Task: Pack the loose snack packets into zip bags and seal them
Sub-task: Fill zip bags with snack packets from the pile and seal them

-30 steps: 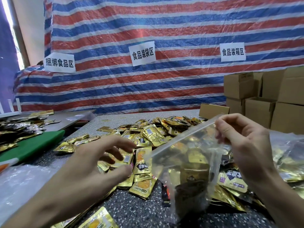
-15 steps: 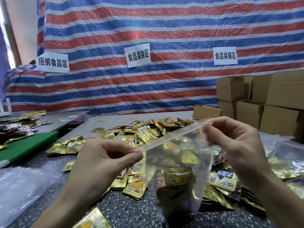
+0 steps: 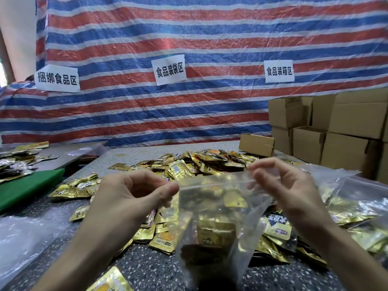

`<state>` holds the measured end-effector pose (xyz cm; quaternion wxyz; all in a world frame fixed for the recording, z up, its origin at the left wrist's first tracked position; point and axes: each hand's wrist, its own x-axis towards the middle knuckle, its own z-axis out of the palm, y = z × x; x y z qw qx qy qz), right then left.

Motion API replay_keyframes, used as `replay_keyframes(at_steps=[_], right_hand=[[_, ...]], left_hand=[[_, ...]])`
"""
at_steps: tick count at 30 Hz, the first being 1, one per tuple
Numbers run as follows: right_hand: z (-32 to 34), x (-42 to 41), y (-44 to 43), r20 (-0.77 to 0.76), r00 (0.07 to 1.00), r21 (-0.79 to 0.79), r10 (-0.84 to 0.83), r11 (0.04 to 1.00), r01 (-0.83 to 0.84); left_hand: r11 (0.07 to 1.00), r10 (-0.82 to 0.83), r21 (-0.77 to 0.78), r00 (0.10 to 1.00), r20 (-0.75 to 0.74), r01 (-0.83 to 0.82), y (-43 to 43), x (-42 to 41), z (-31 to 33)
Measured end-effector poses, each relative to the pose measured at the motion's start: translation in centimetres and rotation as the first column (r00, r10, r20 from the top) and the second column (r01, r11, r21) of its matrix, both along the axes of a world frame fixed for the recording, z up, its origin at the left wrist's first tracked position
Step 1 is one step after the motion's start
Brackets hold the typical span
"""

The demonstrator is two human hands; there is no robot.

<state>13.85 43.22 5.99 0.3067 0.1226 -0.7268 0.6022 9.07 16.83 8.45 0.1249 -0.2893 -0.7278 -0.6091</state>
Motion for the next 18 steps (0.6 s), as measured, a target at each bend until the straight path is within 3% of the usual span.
replay_keyframes(at_steps=[3,7,10,13,18], right_hand=[[-1.8,0.8,0.2,0.205,0.972,0.115,0.112,0.984,-0.138],[-3.6,1.3,0.0,0.397,0.917,0.432,0.03,0.875,-0.216],[-4.9,1.3,-0.9,0.433,0.896,0.477,0.101,0.817,-0.323],[-5.4,1.0,-1.5,0.404,0.913,0.479,0.057,0.837,-0.264],[-4.2,1.4,-0.3,0.354,0.927,0.362,0.127,0.895,-0.26]], left_hand=[[1.0,0.028,0.001,1.0,0.001,-0.028,0.2,-0.2,-0.1],[0.999,0.002,0.052,1.0,-0.012,-0.002,0.5,-0.7,-0.3],[0.996,-0.038,0.085,0.999,-0.016,0.04,1.4,-1.1,-0.2],[0.993,-0.037,0.112,0.999,-0.024,0.039,2.5,-1.2,-0.1],[0.986,-0.011,0.163,0.999,-0.047,0.019,3.1,-2.3,0.1]])
